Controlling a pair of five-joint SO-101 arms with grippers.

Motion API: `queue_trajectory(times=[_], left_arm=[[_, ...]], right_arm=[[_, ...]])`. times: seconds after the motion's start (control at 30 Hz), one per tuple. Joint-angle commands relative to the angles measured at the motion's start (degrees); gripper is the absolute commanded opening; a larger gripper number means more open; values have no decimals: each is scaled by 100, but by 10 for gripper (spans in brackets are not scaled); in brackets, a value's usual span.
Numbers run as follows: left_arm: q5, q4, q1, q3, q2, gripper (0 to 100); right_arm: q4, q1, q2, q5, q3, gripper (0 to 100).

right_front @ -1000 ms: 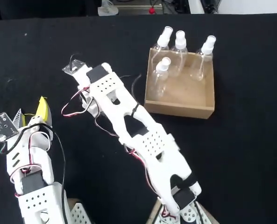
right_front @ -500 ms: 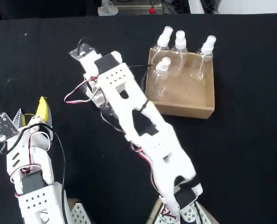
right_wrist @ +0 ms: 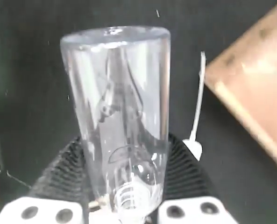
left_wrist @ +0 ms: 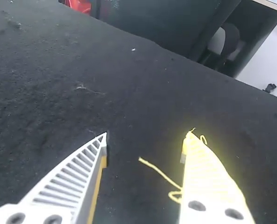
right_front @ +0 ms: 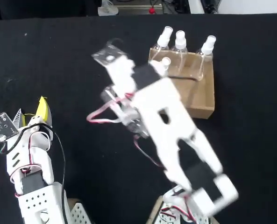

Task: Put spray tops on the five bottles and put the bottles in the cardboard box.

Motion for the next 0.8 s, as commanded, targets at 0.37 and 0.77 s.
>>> queue_trajectory(times=[0.37, 0.77], left_arm=[[0, -132, -22, 119, -70, 252], [18, -149, -4, 119, -70, 252]], right_arm=[[-545, 4765, -2255, 3402, 3020, 10], [-2866, 7613, -251, 4088, 3002, 12]])
